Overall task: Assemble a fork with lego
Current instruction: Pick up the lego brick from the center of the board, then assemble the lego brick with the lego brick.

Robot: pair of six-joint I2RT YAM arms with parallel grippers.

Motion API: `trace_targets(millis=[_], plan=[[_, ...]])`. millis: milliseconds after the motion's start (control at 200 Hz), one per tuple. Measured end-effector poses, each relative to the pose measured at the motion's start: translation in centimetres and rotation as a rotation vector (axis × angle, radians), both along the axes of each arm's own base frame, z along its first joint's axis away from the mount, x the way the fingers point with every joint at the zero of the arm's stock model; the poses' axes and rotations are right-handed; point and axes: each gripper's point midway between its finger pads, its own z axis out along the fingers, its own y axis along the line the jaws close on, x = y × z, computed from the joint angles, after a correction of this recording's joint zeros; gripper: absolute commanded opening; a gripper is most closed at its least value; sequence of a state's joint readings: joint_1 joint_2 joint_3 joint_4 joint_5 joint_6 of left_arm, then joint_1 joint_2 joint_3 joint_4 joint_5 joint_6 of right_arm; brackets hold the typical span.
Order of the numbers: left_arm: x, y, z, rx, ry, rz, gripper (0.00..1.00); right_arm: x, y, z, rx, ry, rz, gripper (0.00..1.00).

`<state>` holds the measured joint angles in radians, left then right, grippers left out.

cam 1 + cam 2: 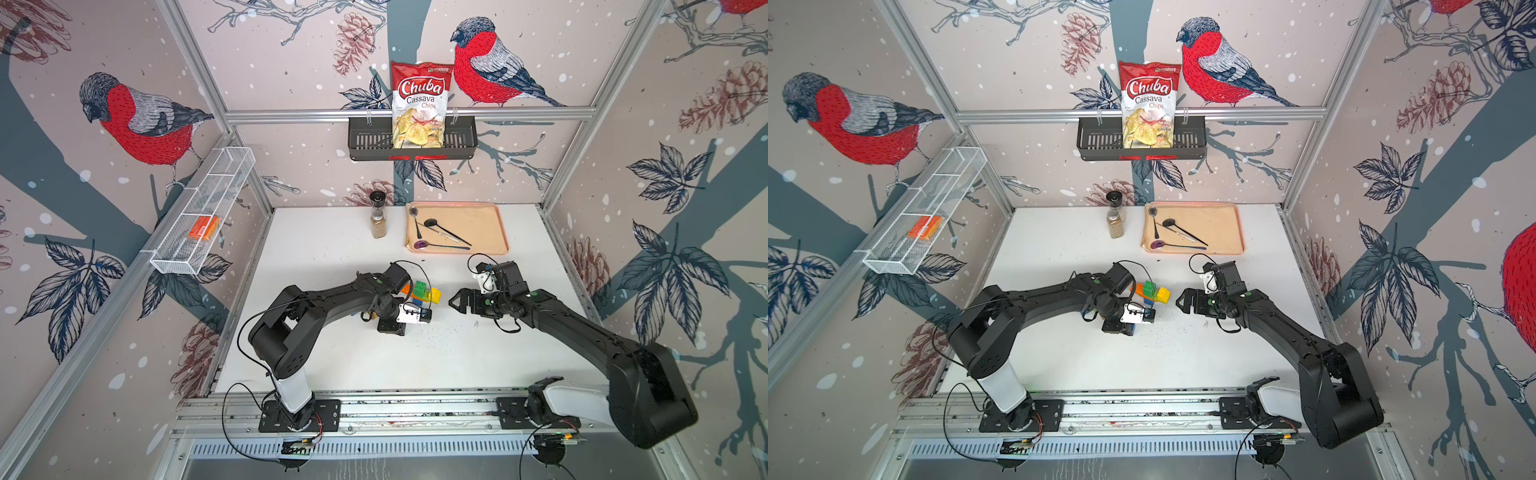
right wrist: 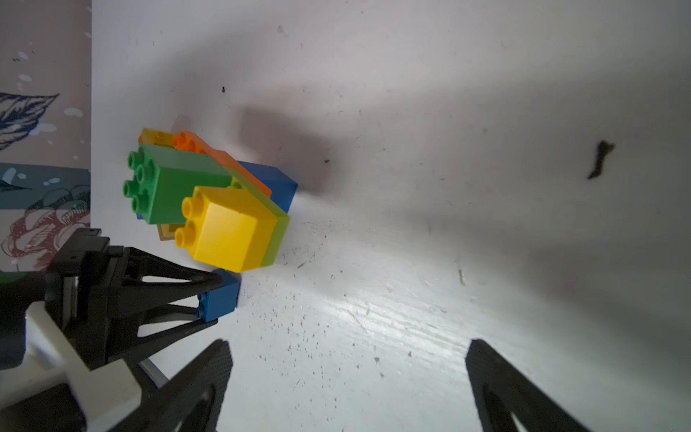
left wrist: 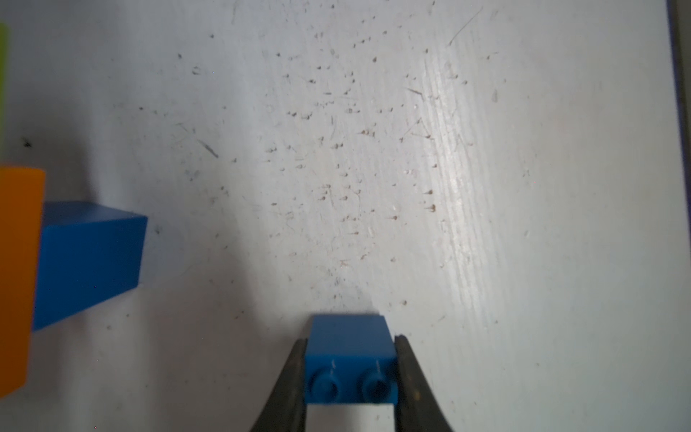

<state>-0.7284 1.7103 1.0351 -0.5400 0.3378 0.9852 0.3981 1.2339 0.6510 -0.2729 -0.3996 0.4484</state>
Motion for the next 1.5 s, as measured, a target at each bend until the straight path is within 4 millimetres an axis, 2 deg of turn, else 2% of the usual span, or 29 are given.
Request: trace_targets(millis=[120,290,515,665,775,1011,1181,1501], plan=[[0.5,0.2,1.8,-0.045,-0.036,0.048,0.06,0.3,0.2,1.3,0.069,-0.030,-0.054,1.00],[2.2,0.9,4.1,-0.088,-0.078,0.101,0.04,0.6,1.5,2.4,0.204,-0.034,-0.086,1.00],[4.6,2.1,5.7,-0.097,-0.109,0.142,0.01,0.8,4.1,2.8,0.333,0.001,-0.085,1.00],[6.0,2.0,7.1,-0.115,-0.141,0.147,0.00,0.7,5.0,1.6,0.375,0.041,-0.090,1.00],[6.7,1.8,7.4,-0.118,-0.157,0.141,0.00,0.6,5.3,0.7,0.398,0.073,-0.107,0.97],[8.0,2.1,7.8,-0.117,-0.180,0.140,0.00,1.1,6.2,0.9,0.472,0.076,-0.114,0.84],[9.4,1.7,8.3,-0.123,-0.198,0.145,0.00,1.7,6.2,0.4,0.507,0.102,-0.138,0.83],[9.8,1.9,8.0,-0.116,-0.203,0.133,0.00,2.3,7.9,-0.1,0.549,0.142,-0.112,0.80]])
